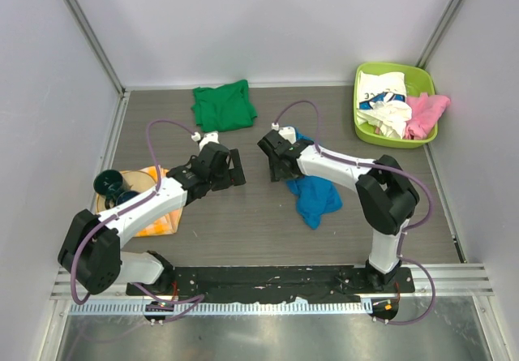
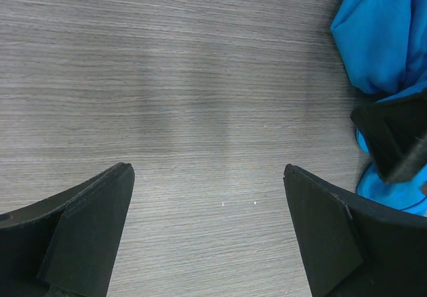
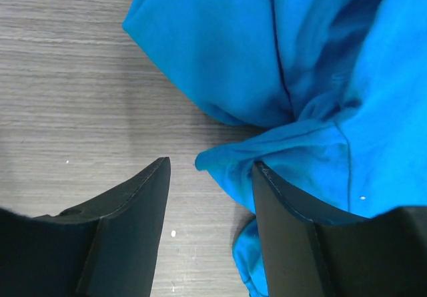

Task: Fold and stack the t-shirts
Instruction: Flatten the tshirt out

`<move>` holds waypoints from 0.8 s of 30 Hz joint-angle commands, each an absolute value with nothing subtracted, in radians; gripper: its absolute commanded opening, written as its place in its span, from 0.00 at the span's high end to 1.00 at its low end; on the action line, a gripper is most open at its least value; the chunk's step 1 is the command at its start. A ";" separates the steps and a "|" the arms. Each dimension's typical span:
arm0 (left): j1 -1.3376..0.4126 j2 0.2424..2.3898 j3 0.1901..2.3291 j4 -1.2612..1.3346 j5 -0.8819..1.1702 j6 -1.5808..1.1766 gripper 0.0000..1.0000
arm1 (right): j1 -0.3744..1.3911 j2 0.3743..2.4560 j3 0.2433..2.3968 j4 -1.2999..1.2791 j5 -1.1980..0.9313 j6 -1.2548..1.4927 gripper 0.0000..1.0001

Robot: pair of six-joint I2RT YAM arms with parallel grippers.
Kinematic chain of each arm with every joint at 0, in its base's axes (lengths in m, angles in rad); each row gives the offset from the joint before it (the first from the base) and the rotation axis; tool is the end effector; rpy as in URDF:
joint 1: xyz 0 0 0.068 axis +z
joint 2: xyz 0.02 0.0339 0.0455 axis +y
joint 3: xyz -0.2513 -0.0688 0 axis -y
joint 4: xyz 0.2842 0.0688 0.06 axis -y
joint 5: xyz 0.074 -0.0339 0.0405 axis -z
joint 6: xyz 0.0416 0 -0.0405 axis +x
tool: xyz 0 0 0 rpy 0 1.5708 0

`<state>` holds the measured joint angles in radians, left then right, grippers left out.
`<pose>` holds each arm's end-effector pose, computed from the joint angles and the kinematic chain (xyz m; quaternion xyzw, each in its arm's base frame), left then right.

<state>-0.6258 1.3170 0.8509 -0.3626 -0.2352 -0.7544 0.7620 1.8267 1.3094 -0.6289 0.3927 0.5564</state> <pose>0.2611 -0.1767 0.1983 -0.1019 0.9209 -0.1449 0.3473 0.3052 0.2692 0.1658 -0.0575 0.9579 -0.0242 0.2802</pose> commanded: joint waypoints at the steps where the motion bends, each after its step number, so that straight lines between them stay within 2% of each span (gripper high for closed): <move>1: -0.620 1.295 0.854 -0.333 -0.255 -0.742 0.00 | 0.761 1.868 1.376 -0.598 0.439 0.577 0.44; 3: -0.618 1.295 0.854 -0.337 -0.259 -0.736 0.00 | 0.759 1.887 1.387 -0.598 0.445 0.575 0.48; 7: -0.620 1.295 0.851 -0.339 -0.267 -0.729 0.00 | 0.752 1.899 1.388 -0.600 0.469 0.572 0.73; 10: -0.617 1.293 0.851 -0.342 -0.270 -0.724 0.00 | 0.750 1.898 1.385 -0.614 0.503 0.568 0.82; 12: -0.615 1.292 0.848 -0.342 -0.272 -0.724 0.00 | 0.749 1.893 1.379 -0.621 0.541 0.561 0.85; 16: -0.612 1.290 0.845 -0.336 -0.267 -0.726 0.00 | 0.749 1.878 1.368 -0.647 0.603 0.555 0.99; 24: -0.612 1.270 0.864 -0.353 -0.268 -0.727 0.00 | 0.788 1.740 1.437 -0.705 0.608 0.508 0.99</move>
<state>-0.6186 1.3159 0.8467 -0.3634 -0.2481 -0.7425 0.7578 1.8782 1.3510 -0.6685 0.5686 0.5434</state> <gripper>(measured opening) 0.996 0.027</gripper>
